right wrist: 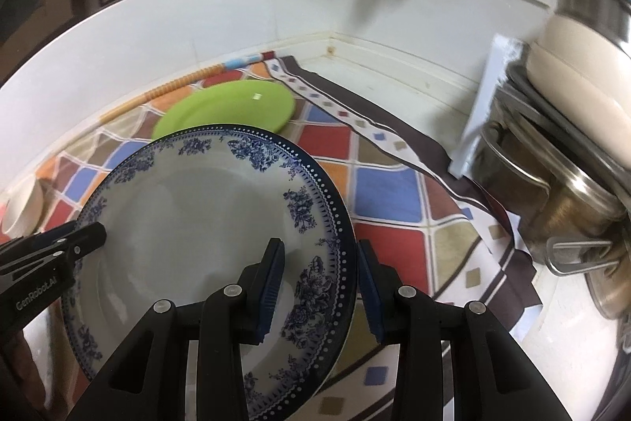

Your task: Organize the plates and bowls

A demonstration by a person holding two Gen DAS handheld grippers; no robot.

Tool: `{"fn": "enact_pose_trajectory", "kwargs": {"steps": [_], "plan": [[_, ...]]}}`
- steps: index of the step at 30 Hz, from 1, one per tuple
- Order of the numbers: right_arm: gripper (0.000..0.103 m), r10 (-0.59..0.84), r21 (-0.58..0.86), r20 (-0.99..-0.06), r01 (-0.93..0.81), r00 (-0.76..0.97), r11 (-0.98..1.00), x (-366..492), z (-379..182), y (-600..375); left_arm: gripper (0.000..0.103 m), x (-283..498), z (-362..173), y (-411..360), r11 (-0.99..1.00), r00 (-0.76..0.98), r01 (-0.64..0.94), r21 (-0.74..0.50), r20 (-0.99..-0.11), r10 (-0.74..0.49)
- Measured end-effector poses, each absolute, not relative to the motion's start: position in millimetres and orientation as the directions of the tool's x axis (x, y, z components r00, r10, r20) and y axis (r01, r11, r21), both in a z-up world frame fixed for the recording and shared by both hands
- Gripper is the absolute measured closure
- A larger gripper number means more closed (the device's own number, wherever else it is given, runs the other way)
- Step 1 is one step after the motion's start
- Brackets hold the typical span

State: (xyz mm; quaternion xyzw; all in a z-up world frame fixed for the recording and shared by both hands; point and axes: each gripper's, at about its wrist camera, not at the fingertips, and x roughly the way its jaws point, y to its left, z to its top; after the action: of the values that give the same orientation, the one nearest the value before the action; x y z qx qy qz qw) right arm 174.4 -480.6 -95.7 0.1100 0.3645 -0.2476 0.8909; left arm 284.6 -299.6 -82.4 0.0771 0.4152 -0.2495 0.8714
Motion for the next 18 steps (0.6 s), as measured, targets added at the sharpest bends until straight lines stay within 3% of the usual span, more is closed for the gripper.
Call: {"fn": "enact_pose_trajectory", "kwargs": {"steps": [18], "plan": [[0.065,-0.258,0.004,-0.675,0.353,0.691,0.935,193,-75,-390,0.068,272,-70,-188,0.940,0.623,0.330,-0.093,-0.726,-0.290]]}}
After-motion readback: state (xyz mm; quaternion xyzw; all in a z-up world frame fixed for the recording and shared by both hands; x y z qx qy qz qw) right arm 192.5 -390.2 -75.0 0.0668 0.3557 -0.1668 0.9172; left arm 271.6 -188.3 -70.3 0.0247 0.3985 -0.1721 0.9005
